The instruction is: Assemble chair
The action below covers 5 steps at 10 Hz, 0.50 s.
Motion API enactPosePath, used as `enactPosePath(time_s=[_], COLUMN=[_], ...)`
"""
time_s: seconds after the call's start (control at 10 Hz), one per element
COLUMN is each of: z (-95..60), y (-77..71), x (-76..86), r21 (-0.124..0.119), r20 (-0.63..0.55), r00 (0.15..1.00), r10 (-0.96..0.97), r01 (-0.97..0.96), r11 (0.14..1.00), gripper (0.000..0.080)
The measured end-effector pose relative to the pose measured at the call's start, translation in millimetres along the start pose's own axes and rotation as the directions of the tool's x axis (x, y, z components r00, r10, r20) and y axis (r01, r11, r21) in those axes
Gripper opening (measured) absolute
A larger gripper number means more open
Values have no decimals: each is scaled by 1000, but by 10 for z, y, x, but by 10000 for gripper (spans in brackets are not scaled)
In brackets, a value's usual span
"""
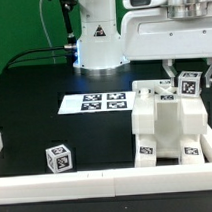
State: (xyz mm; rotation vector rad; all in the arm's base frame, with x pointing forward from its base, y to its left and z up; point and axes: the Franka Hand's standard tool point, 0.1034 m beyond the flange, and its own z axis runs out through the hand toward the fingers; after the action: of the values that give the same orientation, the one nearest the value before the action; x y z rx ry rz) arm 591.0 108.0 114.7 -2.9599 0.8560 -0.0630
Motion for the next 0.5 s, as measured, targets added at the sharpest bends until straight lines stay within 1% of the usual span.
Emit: enactPosePath(time_s=[0.1,0.3,0.4,0.5], z=[7,8,9,10], y=[9,2,-1,-15], x=[25,18,18,14], r21=[3,9,16,25], r20=[-5,1,8,29], r00=[995,942,899,813], r10=[98,334,438,582], r01=[-98,-334,-438,-583], r11=[995,942,899,812], gripper=[275,275,275,275])
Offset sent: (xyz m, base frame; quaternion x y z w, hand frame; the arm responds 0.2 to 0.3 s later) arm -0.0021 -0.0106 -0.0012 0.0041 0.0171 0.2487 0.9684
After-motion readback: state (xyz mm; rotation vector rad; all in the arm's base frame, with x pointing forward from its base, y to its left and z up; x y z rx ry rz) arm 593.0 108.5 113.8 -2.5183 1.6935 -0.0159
